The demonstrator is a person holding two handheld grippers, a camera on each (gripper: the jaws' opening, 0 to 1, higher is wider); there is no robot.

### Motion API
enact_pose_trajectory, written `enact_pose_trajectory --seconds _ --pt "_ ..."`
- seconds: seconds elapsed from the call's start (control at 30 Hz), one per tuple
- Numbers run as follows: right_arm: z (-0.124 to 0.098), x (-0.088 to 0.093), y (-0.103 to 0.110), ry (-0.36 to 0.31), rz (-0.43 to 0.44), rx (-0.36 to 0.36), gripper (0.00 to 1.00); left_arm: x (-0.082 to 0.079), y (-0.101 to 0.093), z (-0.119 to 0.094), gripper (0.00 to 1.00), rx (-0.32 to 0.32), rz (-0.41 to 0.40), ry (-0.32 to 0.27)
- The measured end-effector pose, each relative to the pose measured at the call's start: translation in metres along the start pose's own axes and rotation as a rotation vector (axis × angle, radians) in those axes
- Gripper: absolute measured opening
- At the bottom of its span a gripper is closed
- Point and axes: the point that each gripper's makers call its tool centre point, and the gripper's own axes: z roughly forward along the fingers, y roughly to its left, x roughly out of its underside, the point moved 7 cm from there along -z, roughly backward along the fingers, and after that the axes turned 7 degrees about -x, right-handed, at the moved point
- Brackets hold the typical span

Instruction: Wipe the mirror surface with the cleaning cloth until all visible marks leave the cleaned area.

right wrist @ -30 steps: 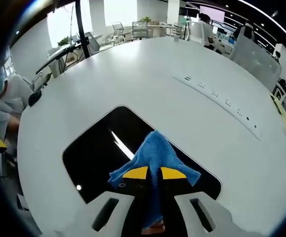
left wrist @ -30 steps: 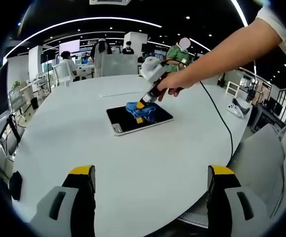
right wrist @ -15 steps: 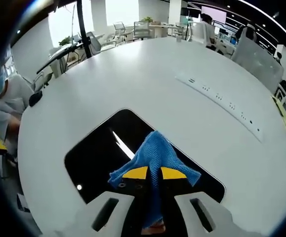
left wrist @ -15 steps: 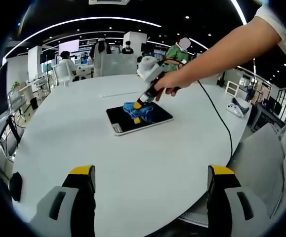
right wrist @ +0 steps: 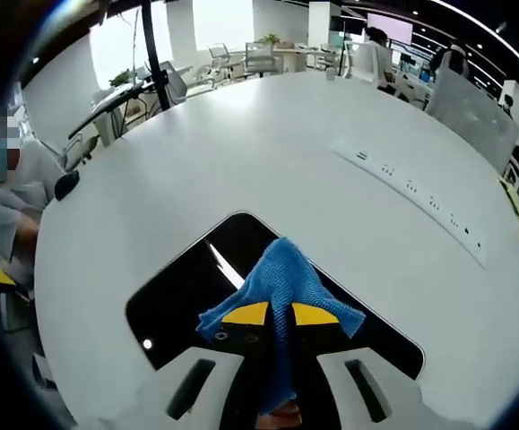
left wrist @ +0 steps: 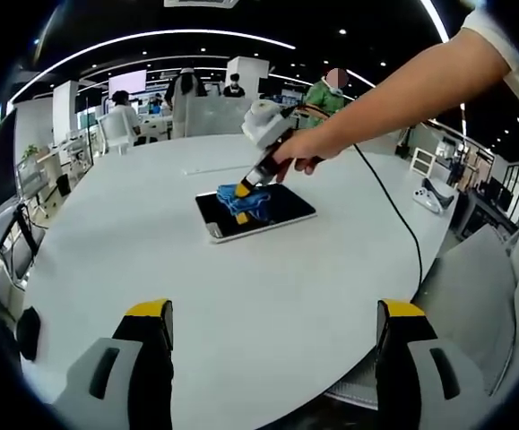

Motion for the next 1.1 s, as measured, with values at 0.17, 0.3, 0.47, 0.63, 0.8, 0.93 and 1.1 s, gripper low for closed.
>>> enact_pose_trajectory --seconds 0.17,0.3,0.47,0.63,0.8,0.93,1.1 --pt "0.004 -0.004 0.004 -0.005 -0.005 -0.003 0.03 0.001 0.001 -0.001 0.95 -0.003 -0.004 0.001" --pt "0.006 -0.006 0.010 -0.011 -0.008 -0.008 0.03 0.002 0.002 -0.002 0.95 -0.006 -0.007 0.002" --pt "0.006 -0.008 0.013 -0.013 -0.007 -0.010 0.04 0.003 0.002 -0.003 0.95 -0.006 -0.008 0.002" --pt "0.008 -0.009 0.014 -0.016 -0.007 -0.012 0.04 0.003 0.002 -0.003 0.95 -0.009 -0.012 0.000" --pt "0.009 -0.011 0.017 -0.021 -0.005 -0.013 0.04 0.003 0.003 -0.003 0.95 -0.008 -0.010 0.000" --pt "0.012 -0.014 0.021 -0.028 -0.010 -0.013 0.04 0.004 0.004 -0.003 0.95 -0.011 -0.012 0.002" --pt "0.015 -0.016 0.023 -0.032 -0.013 -0.014 0.04 0.005 0.004 -0.004 0.95 -0.011 -0.015 0.002"
